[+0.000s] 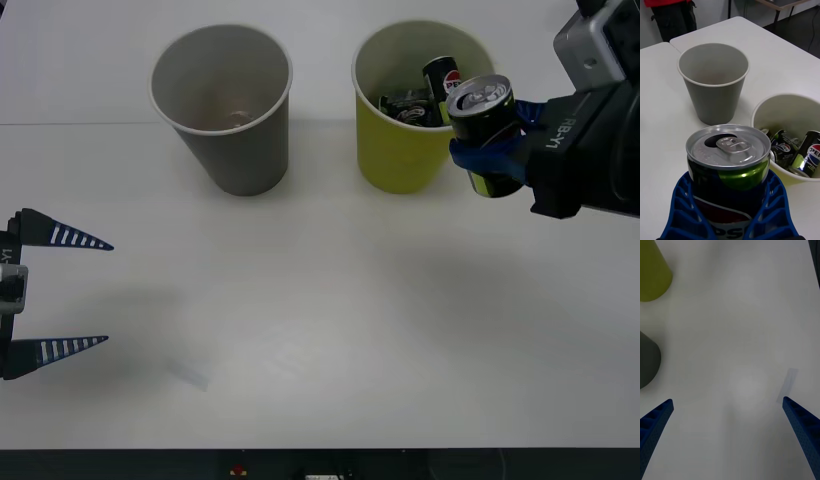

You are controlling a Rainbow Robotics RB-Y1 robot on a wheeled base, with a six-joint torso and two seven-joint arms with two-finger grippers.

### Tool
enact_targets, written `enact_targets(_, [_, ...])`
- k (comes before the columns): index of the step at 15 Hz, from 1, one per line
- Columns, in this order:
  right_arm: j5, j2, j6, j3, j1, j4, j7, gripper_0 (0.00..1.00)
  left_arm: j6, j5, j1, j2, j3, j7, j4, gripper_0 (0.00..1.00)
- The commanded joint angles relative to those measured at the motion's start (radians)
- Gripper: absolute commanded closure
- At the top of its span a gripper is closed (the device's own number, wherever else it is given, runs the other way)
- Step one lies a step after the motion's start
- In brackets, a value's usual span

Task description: Put the can into the green bin and the plastic bottle into the gray bin

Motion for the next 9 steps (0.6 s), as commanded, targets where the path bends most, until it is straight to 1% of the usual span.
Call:
enact_targets(1, [0.018,-0.004,0.0,0.012,-0.092,0.076,-0.001,1.0,0.0,0.0,0.0,0.0,0.0,0.0,0.0,0.0])
enact_targets(5, [0.066,-0.004,0.0,0.034,-0.225,0.225,-0.001,1.0,0.0,0.0,0.0,0.0,0.0,0.0,0.0,0.0])
enact_targets(7, [0.147,-0.001,0.0,0.071,-0.291,0.283,-0.001,1.0,0.0,0.0,0.0,0.0,0.0,0.0,0.0,0.0])
enact_targets(9, [0.213,0.018,0.0,0.081,-0.355,0.355,-0.001,1.0,0.0,0.0,0.0,0.0,0.0,0.0,0.0,0.0])
